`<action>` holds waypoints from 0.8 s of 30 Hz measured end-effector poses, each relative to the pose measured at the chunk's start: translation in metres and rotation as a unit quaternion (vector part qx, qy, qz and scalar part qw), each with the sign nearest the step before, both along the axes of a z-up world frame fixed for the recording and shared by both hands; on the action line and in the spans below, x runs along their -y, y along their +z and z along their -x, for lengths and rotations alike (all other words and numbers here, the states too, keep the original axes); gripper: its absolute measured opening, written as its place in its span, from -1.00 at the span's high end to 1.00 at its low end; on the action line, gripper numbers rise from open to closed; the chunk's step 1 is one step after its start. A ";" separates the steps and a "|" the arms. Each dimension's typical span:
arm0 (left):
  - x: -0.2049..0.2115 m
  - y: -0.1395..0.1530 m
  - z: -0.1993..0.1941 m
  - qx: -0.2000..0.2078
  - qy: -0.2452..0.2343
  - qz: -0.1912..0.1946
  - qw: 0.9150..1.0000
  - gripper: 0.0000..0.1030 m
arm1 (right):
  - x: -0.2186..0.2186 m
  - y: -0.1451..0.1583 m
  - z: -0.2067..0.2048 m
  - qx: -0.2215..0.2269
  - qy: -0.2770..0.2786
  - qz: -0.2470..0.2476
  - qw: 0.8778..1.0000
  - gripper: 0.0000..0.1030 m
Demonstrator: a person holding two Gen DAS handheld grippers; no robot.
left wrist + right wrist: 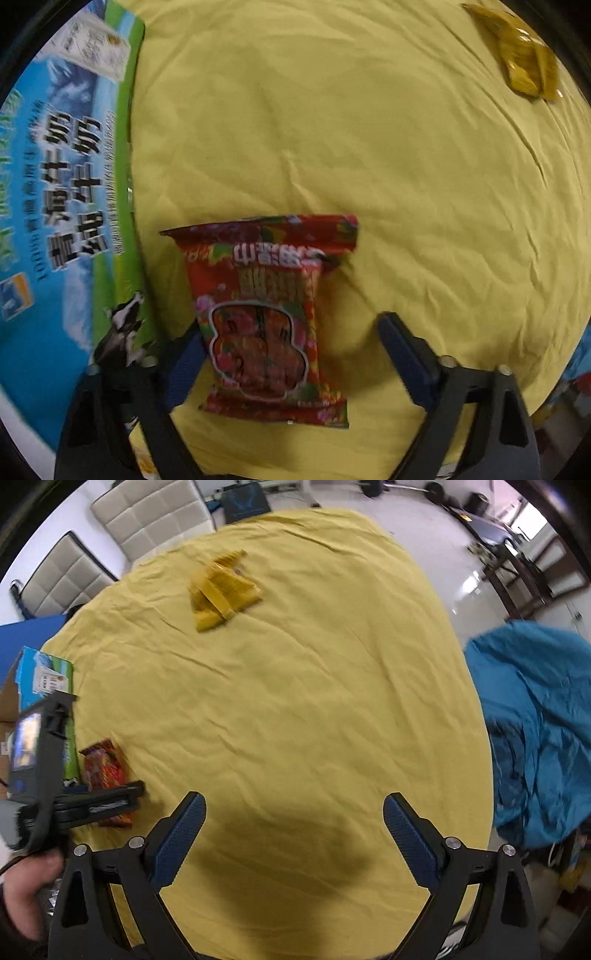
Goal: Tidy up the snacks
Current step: 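Grasp the red-and-green pack with the left tool while the right tool grasps the yellow pack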
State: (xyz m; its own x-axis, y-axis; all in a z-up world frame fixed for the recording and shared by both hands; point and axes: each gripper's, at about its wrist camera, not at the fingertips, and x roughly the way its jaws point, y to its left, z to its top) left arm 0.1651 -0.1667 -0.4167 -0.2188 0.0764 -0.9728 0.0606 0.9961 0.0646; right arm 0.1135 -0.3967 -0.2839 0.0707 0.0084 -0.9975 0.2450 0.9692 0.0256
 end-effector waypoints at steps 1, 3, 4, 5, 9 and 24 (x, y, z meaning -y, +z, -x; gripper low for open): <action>0.001 0.001 -0.001 0.005 0.002 0.007 1.000 -0.44 | 0.000 0.001 -0.009 0.002 0.004 -0.009 1.000 -0.91; 0.007 0.006 -0.006 0.013 -0.001 0.014 1.000 0.14 | 0.001 0.003 -0.024 0.006 0.011 -0.026 1.000 -0.91; 0.010 0.011 -0.011 0.018 -0.006 0.018 1.000 0.14 | 0.002 0.004 -0.036 0.010 0.016 -0.037 0.999 -0.91; 0.016 0.014 -0.017 0.024 -0.007 0.026 0.999 0.14 | 0.002 0.006 -0.048 0.014 0.021 -0.043 0.999 -0.92; 0.032 0.024 -0.049 0.047 -0.004 0.051 0.998 0.15 | 0.005 0.000 -0.099 0.022 0.041 -0.061 0.997 -0.91; 0.023 0.020 -0.126 0.026 0.040 0.115 0.992 0.06 | -0.008 -0.088 -0.225 -0.048 0.038 -0.098 0.993 -0.26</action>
